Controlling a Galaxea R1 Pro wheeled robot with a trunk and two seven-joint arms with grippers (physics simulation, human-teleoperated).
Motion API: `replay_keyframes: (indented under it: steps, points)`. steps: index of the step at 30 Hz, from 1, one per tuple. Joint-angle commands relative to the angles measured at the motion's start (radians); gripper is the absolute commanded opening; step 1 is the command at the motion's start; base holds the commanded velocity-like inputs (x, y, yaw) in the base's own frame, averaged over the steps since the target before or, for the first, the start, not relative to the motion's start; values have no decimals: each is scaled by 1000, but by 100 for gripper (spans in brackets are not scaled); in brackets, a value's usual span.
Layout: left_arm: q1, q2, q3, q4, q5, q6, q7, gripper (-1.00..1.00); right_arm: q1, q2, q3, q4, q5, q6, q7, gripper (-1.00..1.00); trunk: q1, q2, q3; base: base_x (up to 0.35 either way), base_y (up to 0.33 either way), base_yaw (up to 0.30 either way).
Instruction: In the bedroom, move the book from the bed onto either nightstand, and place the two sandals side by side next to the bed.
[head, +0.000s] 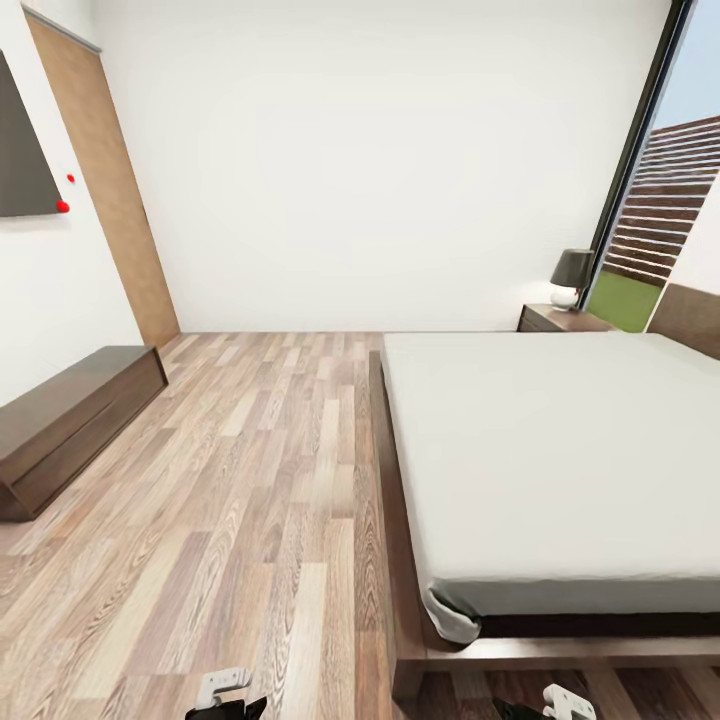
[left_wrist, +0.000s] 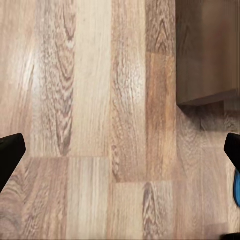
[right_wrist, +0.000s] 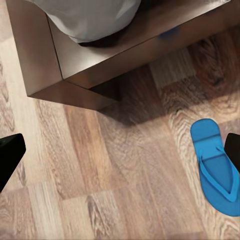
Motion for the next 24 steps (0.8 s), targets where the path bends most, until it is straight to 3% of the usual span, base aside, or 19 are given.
replay_keyframes:
  steps: [1,24]
  points:
    - [-1,0,8,1,-11,-4,-3,100,-1,0,4,2,-9,-2,4,100,-4,7,2,0,0,0]
    - [-1,0,8,19,-12,-5,-3,100,-1,0,3,2,-10,-2,4,100,-92,168,74,0,0,0]
